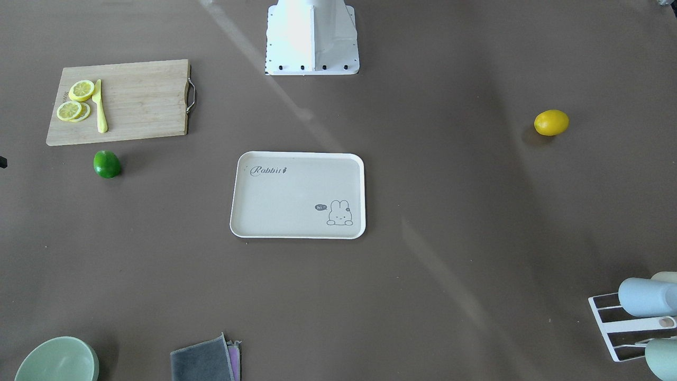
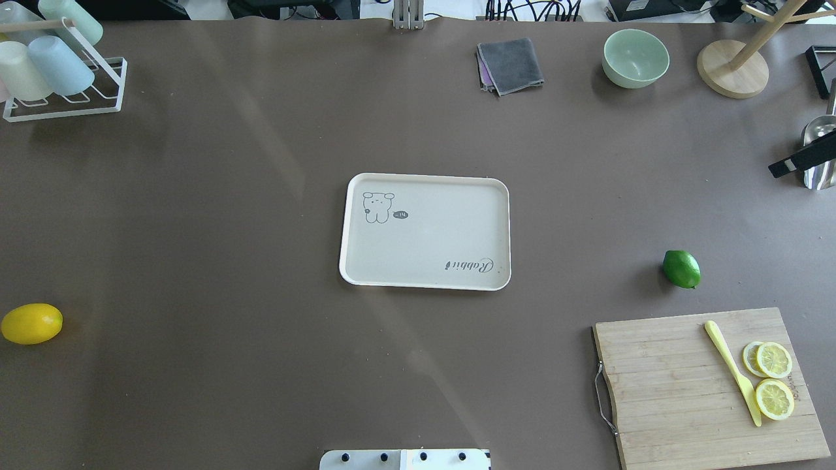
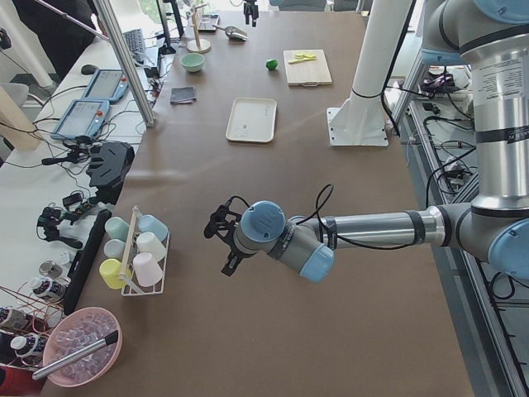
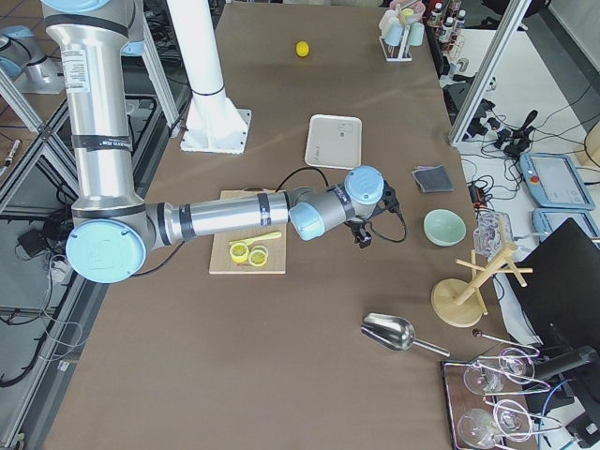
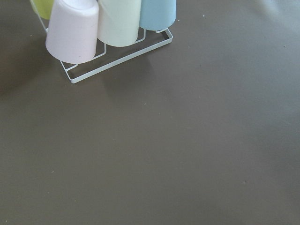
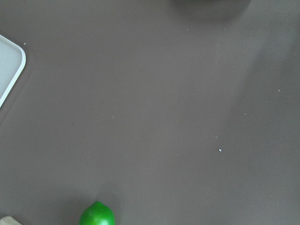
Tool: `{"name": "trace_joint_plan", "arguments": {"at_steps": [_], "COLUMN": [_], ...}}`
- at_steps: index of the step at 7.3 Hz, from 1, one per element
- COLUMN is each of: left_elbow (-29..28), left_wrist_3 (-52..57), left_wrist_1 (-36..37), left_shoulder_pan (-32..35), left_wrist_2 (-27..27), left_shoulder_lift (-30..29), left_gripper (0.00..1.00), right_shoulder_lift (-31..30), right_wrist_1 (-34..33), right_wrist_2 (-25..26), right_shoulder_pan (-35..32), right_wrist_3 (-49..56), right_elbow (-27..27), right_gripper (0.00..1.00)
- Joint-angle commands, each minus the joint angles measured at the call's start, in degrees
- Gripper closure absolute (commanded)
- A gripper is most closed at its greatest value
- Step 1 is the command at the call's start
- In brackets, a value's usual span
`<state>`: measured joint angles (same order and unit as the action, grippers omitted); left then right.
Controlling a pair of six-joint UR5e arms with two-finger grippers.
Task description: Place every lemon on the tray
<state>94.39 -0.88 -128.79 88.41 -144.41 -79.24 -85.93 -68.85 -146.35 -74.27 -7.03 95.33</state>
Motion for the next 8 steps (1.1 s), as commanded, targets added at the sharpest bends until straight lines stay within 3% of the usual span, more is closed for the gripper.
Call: {"name": "trace_joint_plan", "arguments": {"at_steps": [1,3,8], "left_elbow": [0.1,0.6,2.6], "left_wrist_3": [-0.4,-0.9,-3.2], "left_wrist_1": [-3.5,-6.7,-6.8], "left_shoulder_pan": [-2.7,-6.1,-10.2], "left_wrist_2": [0.0,-0.1,-2.2], "left_shoulder_lift": [1.1,2.1,2.0], "left_gripper": [0.02,0.02,0.02], "right_shoulder_lift": [1.2,1.2,-4.6], "right_wrist_1": [9.5,13.6,14.0], "right_wrist_2": [7.5,11.1,12.8], "right_shoulder_pan": [8.2,14.6,20.7], "right_wrist_3": [-15.3,-27.1,-31.1], "right_elbow": [-0.1,-0.1,0.6], "right_gripper": [0.00,0.00,0.00]}}
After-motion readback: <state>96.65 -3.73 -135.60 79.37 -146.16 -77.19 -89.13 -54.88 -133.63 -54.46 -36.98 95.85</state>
